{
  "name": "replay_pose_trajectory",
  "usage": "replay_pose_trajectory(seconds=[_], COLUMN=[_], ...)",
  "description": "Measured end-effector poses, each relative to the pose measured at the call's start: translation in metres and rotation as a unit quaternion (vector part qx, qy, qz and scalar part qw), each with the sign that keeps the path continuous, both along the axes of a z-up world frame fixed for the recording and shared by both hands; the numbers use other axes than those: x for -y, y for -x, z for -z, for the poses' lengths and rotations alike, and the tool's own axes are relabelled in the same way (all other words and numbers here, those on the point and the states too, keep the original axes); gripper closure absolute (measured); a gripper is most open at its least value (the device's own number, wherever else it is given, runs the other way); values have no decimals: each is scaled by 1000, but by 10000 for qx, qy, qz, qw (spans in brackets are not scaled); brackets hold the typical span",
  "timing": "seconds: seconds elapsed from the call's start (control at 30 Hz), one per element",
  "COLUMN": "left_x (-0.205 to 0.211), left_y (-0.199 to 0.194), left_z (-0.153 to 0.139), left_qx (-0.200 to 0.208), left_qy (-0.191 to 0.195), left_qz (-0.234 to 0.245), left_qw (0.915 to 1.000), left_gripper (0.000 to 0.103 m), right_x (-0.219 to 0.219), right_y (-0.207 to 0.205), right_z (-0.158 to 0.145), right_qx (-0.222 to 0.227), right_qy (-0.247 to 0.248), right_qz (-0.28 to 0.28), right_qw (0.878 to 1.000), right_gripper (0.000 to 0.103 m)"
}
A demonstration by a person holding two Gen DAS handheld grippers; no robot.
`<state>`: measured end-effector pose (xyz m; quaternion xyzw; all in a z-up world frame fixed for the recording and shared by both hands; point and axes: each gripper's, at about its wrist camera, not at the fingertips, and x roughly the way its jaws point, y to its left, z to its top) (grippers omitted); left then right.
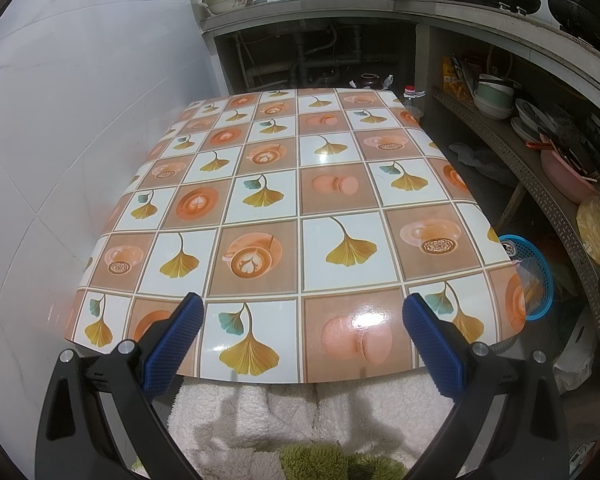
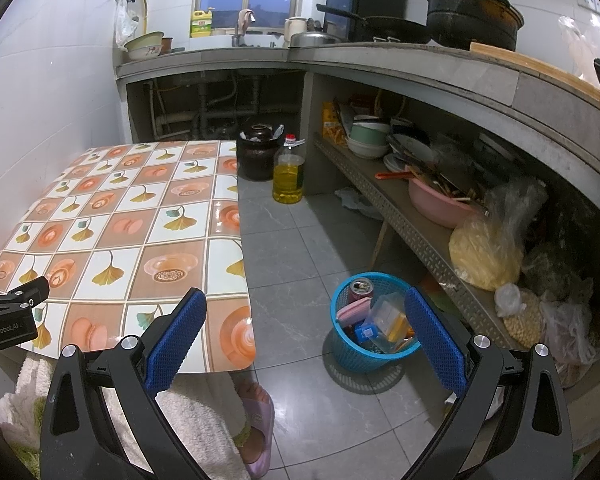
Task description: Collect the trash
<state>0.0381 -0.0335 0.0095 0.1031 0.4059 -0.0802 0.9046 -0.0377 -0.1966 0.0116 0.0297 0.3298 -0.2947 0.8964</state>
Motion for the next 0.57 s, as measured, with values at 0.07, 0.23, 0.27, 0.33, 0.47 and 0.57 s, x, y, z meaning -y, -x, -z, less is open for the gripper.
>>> replay_pose_trajectory(seconds=[0.07, 0.23, 0.27, 0.33, 0.47, 0.57], left_x=[0, 0, 0, 0, -1, -1], left_y=[-1, -1, 0, -1, 1, -1], left_z=[0, 0, 0, 0, 1, 1], left_qx=[-2, -3, -3, -2, -9, -3], left_qy=[-5, -2, 1, -4, 6, 2], left_qz=[5, 3, 6, 6, -3, 7], left_qw=[10000, 10000, 10000, 10000, 10000, 10000], left_gripper=[5, 5, 5, 5, 5, 5], right_x=[1, 0, 0, 0, -1, 0], right_y=[1, 0, 1, 1, 0, 1], right_z=[0, 0, 0, 0, 0, 0], right_qx=[-1, -2, -2, -2, 7, 2], right_qy=[-3, -3, -2, -9, -5, -9], right_qz=[5, 3, 7, 2, 1, 4], right_qw=[10000, 10000, 10000, 10000, 10000, 10000], right_gripper=[8, 8, 8, 8, 8, 8])
